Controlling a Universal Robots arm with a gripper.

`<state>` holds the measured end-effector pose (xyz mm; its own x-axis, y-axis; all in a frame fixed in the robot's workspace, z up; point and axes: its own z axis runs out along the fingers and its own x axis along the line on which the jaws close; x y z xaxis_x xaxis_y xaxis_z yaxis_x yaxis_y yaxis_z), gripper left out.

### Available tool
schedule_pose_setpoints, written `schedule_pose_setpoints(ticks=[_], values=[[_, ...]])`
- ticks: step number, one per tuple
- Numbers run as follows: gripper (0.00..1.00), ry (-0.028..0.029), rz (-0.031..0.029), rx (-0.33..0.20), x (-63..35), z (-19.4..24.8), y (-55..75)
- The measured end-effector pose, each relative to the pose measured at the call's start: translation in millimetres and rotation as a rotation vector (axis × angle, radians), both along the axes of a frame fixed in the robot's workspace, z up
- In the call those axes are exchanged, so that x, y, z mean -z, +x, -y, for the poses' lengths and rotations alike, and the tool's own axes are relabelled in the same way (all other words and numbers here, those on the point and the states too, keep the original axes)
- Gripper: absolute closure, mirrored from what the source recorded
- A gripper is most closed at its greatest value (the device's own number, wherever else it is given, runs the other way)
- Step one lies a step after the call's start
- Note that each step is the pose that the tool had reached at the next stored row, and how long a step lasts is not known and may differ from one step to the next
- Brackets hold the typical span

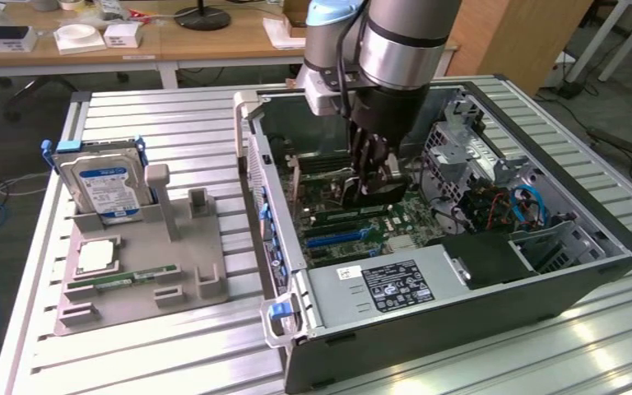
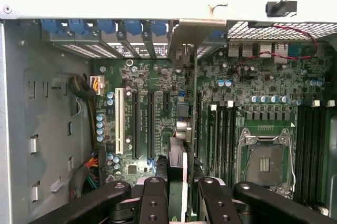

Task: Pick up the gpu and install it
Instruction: 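Insert the gpu into the slot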

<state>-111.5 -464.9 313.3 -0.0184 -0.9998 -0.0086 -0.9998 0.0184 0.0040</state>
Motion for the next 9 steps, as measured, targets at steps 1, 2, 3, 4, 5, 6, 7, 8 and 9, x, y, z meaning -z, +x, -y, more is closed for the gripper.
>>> schedule_pose_setpoints(ticks=[1,2,3,4,5,6,7,8,9], values=[[0.73,0.0,0.0,0.0,0.7,0.3,-0.2],[0.73,0.0001,0.0001,0.0,1.5,0.5,-0.4],[0.73,0.0001,0.0001,0.0,2.4,0.7,-0.7],[0.73,0.0,0.0001,0.0,3.4,0.9,-0.9],[0.73,0.0,0.0,0.0,4.6,0.9,-1.1],[0.73,0.0,0.0,0.0,6.0,1.0,-1.4],[0.73,-0.0001,0.0,0.0,7.3,1.0,-1.6],[0.73,-0.0001,0.0,0.0,8.5,1.1,-1.8],[0.73,0.0,0.0,0.0,9.7,1.1,-1.9]])
